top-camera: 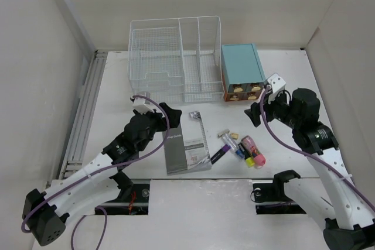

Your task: Organize the desk

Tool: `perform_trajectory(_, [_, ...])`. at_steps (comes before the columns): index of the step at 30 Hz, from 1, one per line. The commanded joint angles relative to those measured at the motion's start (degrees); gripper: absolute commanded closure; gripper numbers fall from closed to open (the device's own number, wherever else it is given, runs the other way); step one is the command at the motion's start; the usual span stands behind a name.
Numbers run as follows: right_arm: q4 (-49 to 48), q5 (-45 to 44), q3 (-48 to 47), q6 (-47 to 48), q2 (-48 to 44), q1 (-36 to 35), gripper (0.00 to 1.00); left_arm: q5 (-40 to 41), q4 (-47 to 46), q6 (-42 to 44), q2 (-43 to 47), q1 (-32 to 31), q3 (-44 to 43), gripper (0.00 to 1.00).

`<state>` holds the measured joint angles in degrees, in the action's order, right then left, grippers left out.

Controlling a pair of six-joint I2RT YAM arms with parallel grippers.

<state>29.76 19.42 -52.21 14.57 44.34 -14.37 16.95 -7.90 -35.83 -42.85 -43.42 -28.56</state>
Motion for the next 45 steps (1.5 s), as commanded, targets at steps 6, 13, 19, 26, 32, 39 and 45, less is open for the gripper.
perform_trajectory(6, [-1.37, 4.56, -0.62, 5.99, -1.18, -0.75, 0.00, 0.19, -1.60, 0.77, 3.56, -0.26, -0.80, 0.00])
perform_trajectory(13, [0.82, 14.94, -0.62, 10.83, 3.45, -0.22, 0.19, -1.74, -2.90, -0.37, 4.09, -0.26, 0.86, 0.00])
perform_trajectory(19, [1.00, 18.02, -4.22, 14.44, 14.90, -6.46, 0.40, -3.15, -5.99, -4.33, 4.71, -0.26, 6.32, 0.16])
perform_trajectory(26, [-10.76, 21.98, -3.43, 10.39, 28.61, -13.04, 0.03, 1.51, -6.68, -8.90, 4.62, -0.26, 12.20, 0.24])
perform_trajectory(32, [-20.69, 20.57, -5.53, 3.12, 42.04, -13.84, 0.00, 4.84, -8.79, -9.96, -2.30, -0.79, 12.74, 0.21])
perform_trajectory(39, [-28.16, 22.06, -8.79, -3.83, 53.83, -13.84, 0.00, 4.85, -10.91, -9.96, -8.64, -0.79, 13.26, 0.21])
perform_trajectory(45, [-31.86, 23.38, -10.54, -9.29, 59.63, -13.84, 0.00, 3.01, -11.60, -9.96, -12.25, -1.32, 12.74, 0.21])
